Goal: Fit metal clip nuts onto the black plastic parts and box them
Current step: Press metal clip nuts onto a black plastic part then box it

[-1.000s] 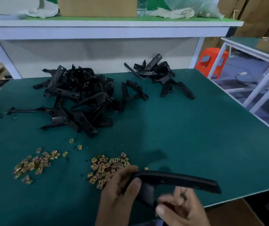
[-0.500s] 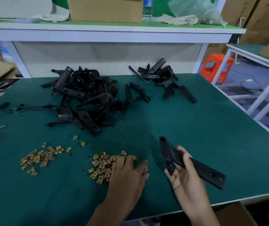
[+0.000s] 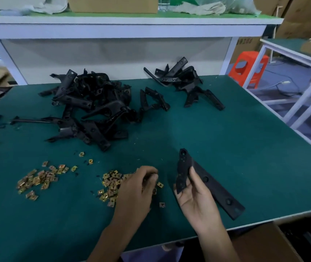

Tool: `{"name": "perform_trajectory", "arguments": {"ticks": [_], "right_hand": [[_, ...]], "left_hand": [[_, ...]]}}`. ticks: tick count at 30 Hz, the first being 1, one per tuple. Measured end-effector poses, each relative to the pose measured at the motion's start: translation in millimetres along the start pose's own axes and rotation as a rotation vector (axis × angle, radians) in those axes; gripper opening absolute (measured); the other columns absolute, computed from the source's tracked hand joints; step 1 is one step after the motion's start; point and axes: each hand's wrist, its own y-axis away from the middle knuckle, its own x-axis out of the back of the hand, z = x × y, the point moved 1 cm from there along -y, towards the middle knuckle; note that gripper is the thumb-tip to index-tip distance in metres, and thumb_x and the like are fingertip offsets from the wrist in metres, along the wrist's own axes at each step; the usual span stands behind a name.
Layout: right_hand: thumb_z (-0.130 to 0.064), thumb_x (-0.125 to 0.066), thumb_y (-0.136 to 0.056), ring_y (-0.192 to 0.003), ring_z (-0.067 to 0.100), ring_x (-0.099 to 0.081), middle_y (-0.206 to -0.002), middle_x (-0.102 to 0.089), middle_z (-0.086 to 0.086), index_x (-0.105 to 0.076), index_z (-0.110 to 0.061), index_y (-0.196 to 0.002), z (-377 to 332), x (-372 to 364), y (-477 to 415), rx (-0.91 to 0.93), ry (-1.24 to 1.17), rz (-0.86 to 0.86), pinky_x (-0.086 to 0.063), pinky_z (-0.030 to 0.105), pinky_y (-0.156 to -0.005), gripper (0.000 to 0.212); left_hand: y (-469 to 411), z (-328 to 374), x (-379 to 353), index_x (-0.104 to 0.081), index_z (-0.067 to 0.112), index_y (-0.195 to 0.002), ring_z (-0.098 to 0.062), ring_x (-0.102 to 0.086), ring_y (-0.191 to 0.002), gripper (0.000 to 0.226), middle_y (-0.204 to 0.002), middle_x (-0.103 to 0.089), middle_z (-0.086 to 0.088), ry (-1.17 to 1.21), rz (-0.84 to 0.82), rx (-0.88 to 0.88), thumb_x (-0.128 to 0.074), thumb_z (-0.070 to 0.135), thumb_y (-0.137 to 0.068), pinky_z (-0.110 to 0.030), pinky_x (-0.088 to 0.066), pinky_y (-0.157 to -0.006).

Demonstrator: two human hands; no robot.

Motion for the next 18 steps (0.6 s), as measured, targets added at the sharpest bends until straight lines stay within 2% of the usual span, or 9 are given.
{"name": "perform_trajectory", "arguments": {"ticks": [3,7,9,11,15,18], "right_hand": [[-0.028,-0.058,-0.094,-0.086,0.012,-0.075,-0.102,-0.078,0.005,-0.083,-0.016,-0.101,1.8,-0.6,3.2,0.001,0.019,-0.013,-0.059,0.023,-0.069,0.029],[-0.028,-0.055,-0.096,-0.08,0.011,-0.075,-0.093,-0.078,0.003,-0.084,-0.016,-0.096,0.2,-1.7,6.7,-0.022,0.03,-0.031,-0.058,0.022,-0.065,0.031],[-0.027,-0.058,-0.094,-0.08,0.01,-0.075,-0.094,-0.078,0.003,-0.083,-0.016,-0.096,0.4,-1.3,7.6,-0.026,0.047,-0.04,-0.058,0.022,-0.066,0.028],[-0.024,-0.06,-0.092,-0.081,0.01,-0.075,-0.095,-0.078,0.004,-0.083,-0.014,-0.097,1.0,-1.2,8.2,-0.035,0.059,-0.052,-0.058,0.021,-0.067,0.025],[-0.019,-0.058,-0.094,-0.092,0.016,-0.075,-0.101,-0.078,0.01,-0.082,-0.009,-0.096,3.2,-1.5,10.5,-0.05,0.109,-0.086,-0.059,0.023,-0.075,0.025],[-0.019,-0.058,-0.094,-0.089,0.015,-0.076,-0.097,-0.078,0.01,-0.082,-0.009,-0.093,2.5,-2.0,11.2,-0.057,0.122,-0.099,-0.059,0.021,-0.073,0.026]], "left_hand": [[-1.3,3.9,5.9,-0.064,0.039,-0.101,0.007,-0.063,-0.093,0.008,-0.095,-0.066,0.031,0.169,-0.029,0.115,-0.057,0.035,-0.099,-0.008,-0.046,-0.075],[-2.3,4.6,8.3,-0.065,0.037,-0.1,0.007,-0.058,-0.102,0.009,-0.099,-0.064,0.028,0.094,-0.042,0.086,-0.059,0.031,-0.098,-0.01,-0.044,-0.081],[-2.7,5.6,8.8,-0.067,0.037,-0.1,0.007,-0.06,-0.098,0.01,-0.098,-0.067,0.028,0.133,-0.016,0.111,-0.061,0.029,-0.098,-0.007,-0.044,-0.078],[-2.0,8.2,6.3,-0.07,0.035,-0.099,0.005,-0.065,-0.092,0.011,-0.095,-0.07,0.026,0.286,-0.034,0.2,-0.063,0.026,-0.097,-0.007,-0.047,-0.075],[2.6,18.1,-3.5,-0.072,0.017,-0.101,-0.013,-0.072,-0.089,0.012,-0.093,-0.077,0.0,0.681,-0.116,0.413,-0.062,0.012,-0.097,-0.02,-0.055,-0.073],[3.5,21.7,-6.3,-0.071,0.01,-0.1,-0.016,-0.07,-0.086,0.011,-0.093,-0.076,-0.006,0.826,-0.122,0.488,-0.06,0.008,-0.097,-0.023,-0.056,-0.073]]}}
